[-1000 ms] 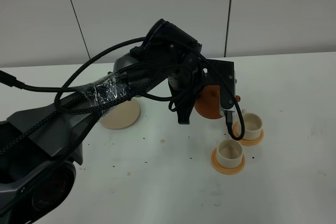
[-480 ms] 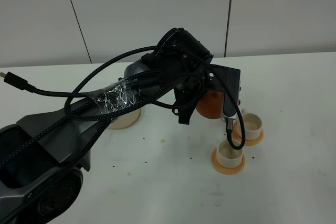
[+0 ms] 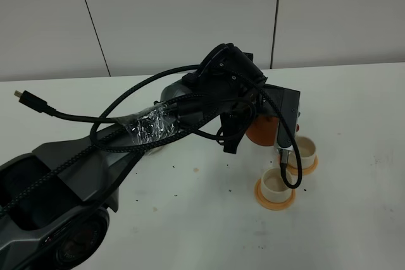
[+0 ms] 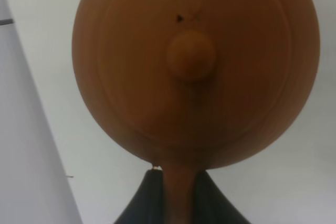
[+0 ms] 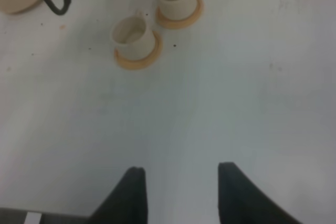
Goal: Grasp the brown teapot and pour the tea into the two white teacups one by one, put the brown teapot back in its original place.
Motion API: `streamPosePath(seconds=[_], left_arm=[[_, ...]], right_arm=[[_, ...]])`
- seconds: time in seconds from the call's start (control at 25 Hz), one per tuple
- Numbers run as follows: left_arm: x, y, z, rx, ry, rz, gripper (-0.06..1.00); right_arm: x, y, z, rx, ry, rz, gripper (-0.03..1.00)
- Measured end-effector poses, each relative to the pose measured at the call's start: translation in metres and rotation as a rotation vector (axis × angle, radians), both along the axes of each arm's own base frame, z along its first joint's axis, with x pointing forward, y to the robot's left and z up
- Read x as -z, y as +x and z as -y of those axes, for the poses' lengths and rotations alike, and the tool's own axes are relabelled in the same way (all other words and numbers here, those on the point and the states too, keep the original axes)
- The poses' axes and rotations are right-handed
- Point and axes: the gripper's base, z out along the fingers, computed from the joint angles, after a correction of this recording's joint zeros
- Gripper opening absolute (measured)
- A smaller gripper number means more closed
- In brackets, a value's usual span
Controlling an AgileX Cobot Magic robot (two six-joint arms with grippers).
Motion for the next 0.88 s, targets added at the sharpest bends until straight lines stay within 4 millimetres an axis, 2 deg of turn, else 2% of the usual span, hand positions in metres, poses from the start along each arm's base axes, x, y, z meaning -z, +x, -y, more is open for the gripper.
streamPosePath(seconds=[0.64, 0.88], left_arm=[[-0.001, 0.001, 0.002, 0.019, 0.012, 0.024, 0.17], [0.01, 0.002, 0.002, 0.02, 0.028, 0.011, 0.17]], right_arm=[[0.0, 0.0, 0.0, 0.0, 0.0, 0.001, 0.31], [0.0, 0.0, 0.0, 0.0, 0.0, 0.001, 0.31]])
